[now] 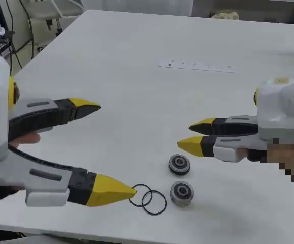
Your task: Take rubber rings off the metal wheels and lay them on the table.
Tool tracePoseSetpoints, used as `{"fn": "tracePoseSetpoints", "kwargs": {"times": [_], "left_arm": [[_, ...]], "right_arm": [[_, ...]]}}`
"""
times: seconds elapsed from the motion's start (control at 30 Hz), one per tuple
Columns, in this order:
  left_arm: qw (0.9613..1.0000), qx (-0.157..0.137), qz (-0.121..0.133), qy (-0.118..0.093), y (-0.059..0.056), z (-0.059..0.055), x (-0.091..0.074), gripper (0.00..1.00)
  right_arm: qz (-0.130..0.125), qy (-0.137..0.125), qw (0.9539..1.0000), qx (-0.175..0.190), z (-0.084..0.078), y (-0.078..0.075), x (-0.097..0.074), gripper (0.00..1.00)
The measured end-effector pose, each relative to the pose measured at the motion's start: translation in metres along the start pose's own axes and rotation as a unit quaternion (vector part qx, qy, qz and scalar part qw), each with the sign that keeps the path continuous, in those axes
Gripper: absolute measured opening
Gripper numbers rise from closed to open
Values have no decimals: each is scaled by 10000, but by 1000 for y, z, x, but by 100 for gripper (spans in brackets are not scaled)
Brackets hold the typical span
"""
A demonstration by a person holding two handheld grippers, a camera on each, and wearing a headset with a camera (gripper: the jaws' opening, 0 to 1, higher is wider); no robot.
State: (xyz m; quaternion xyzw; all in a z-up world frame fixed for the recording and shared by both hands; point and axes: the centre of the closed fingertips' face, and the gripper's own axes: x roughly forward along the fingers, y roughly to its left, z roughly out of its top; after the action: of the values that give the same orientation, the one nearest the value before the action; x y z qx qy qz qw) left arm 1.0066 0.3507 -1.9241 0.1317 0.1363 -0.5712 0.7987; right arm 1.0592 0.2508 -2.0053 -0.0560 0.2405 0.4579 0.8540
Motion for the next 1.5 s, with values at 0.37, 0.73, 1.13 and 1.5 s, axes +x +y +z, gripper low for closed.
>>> {"fn": "tracePoseSetpoints", "kwargs": {"times": [0.37, 0.73, 1.13, 1.5], "left_arm": [[9963, 716, -367, 308, 5, 19, 32, 90], [9927, 1086, -493, 191, 17, 34, 88, 77], [9939, 910, -580, 207, 24, -3, 128, 58], [9971, 413, -431, 465, 26, -51, 143, 40]], "right_arm": [[-39, 555, 9984, -111, -34, -5, -3, 29], [19, 740, 9971, -166, -48, -2, 3, 28], [91, 898, 9955, -291, -56, 2, 9, 27], [-22, 984, 9946, -337, -63, 0, 15, 27]]}}
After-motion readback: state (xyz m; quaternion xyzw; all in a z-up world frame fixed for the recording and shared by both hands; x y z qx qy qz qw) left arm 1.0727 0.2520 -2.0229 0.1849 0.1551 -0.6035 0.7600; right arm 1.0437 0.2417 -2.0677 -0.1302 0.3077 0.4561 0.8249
